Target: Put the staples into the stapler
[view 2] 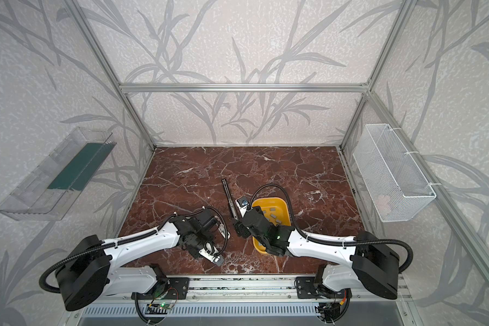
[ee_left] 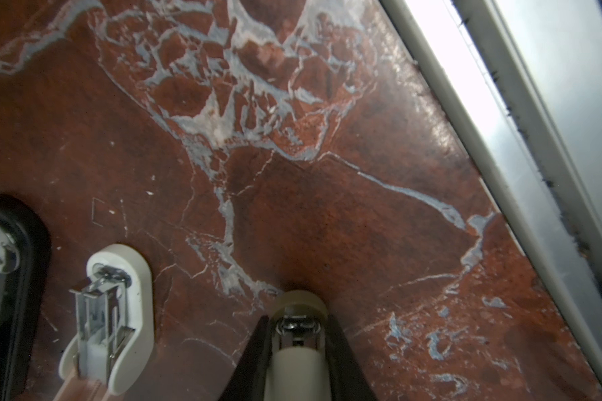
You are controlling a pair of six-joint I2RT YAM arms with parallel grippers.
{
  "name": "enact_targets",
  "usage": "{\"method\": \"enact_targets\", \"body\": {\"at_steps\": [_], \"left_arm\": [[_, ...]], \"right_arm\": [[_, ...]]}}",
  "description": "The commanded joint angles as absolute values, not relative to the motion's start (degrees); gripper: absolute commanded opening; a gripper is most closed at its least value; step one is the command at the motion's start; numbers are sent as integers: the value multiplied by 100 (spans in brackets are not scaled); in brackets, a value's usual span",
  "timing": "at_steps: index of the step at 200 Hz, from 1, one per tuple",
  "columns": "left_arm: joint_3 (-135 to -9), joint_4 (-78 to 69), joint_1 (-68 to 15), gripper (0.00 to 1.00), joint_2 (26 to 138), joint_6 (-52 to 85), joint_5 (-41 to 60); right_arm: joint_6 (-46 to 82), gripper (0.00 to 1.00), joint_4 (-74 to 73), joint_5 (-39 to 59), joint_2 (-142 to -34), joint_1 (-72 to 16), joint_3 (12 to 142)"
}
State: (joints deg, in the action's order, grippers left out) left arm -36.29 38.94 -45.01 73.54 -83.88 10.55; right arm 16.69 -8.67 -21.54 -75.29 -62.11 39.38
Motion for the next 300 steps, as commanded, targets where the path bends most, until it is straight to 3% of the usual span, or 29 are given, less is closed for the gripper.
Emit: {"method": "enact_targets", "body": {"at_steps": [1,11,45,103,116,132,153,218,249,300], "left_arm": [[-3727,3987,-4504,8,7250,-8407,1044],[-3724,3893,-4496,0,7164,-8369,1051],[-3911,3313,-4102,0,6506,-7842,1391],[-4918,1055,-3181,0,6110,-6039,143],[-4647,561,-3075,0,6099,-6090,183],[-3734,-731,-3061,0,5871,-6823,1039],[-3787,284,-3225,0,5696,-7416,2087],[-3676,-162,-3410,0,5572,-6727,2172],[-3670,564,-3462,0,5586,-7597,2527],[-3876,654,-3719,0,5801,-7304,1892]], "right_arm": [[1746,80,-865,-2187,-7462,-6173,4076],[1768,80,-841,-2195,-7442,-6146,4085],[1945,80,-800,-2297,-7101,-5976,3946],[2069,80,-1212,-2861,-6038,-5625,3221],[2079,80,-1237,-2952,-5978,-5589,3161],[2102,80,-1296,-2945,-5989,-5573,3129],[2100,80,-1364,-2707,-6121,-5581,3171],[1923,80,-1955,-1864,-6210,-5581,2999],[1960,80,-1978,-1816,-6220,-5579,2988],[2009,80,-2199,-1029,-6509,-5590,3074]]}}
